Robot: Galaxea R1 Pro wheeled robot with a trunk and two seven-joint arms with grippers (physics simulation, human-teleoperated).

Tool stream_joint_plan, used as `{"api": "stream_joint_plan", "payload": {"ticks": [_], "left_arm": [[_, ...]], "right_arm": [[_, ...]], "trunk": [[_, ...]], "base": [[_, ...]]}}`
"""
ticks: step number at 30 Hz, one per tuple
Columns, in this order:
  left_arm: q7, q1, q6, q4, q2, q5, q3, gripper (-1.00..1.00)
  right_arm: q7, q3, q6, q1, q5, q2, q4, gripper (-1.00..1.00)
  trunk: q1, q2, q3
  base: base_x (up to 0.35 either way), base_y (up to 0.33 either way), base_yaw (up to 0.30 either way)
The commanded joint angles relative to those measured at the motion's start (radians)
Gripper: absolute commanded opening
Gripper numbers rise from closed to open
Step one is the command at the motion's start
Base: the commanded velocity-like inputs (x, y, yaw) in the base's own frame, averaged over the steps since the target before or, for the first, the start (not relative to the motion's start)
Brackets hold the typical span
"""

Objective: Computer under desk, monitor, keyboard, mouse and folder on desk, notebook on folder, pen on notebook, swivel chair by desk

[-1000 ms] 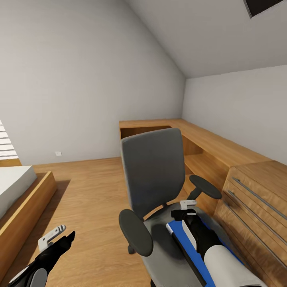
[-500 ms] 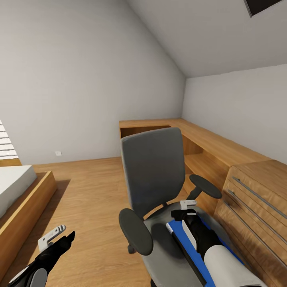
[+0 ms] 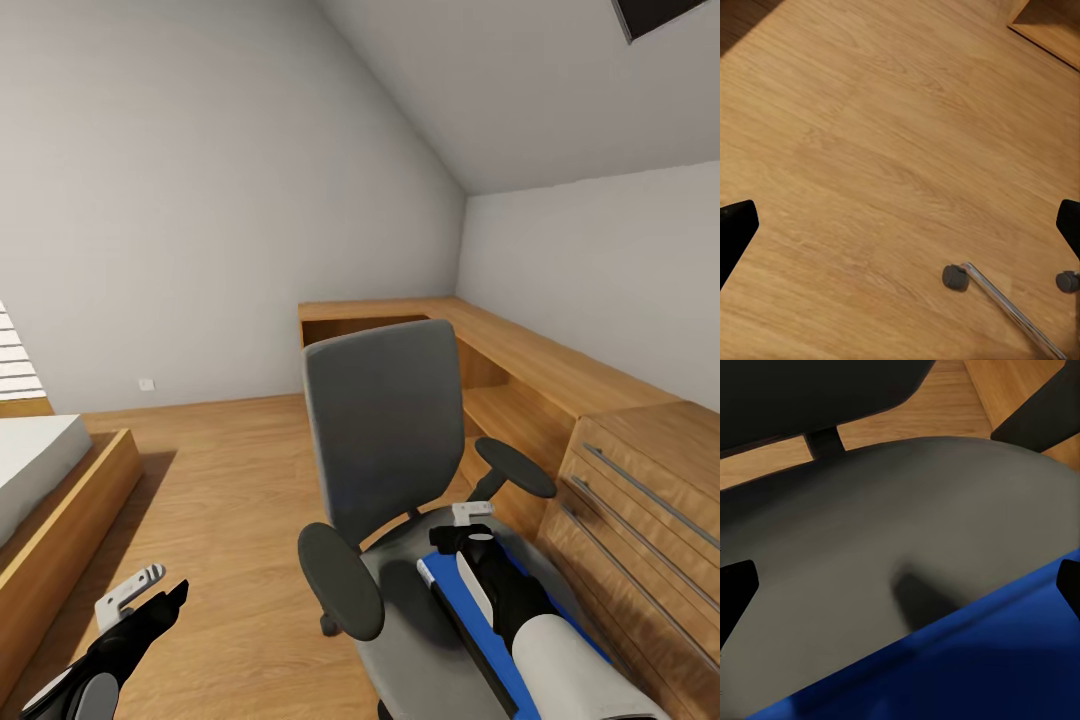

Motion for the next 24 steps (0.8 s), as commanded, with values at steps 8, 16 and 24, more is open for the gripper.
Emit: {"api": "stream_joint_plan", "payload": {"ticks": [8,16,24], "left_arm": [[0.006,-0.001,0.004,-0.001,-0.001,0.01,0.001,1.0],[0.005,-0.001,0.003,-0.001,-0.001,0.01,0.0,1.0],[0.005,-0.001,0.003,-0.001,-0.001,0.01,0.002,1.0]], "right_arm": [[-0.004,0.004,0.007,0.0,0.004,-0.001,-0.002,1.0],[-0.004,0.004,0.007,0.0,0.004,-0.002,-0.002,1.0],[-0.004,0.004,0.007,0.0,0.004,-0.002,-0.002,1.0]], "trunk": [[0.0,0.0,-0.001],[0.0,0.0,-0.001],[0.0,0.0,-0.001]], "base": [[0.0,0.0,0.0],[-0.123,-0.078,0.0],[-0.075,-0.052,0.0]]}}
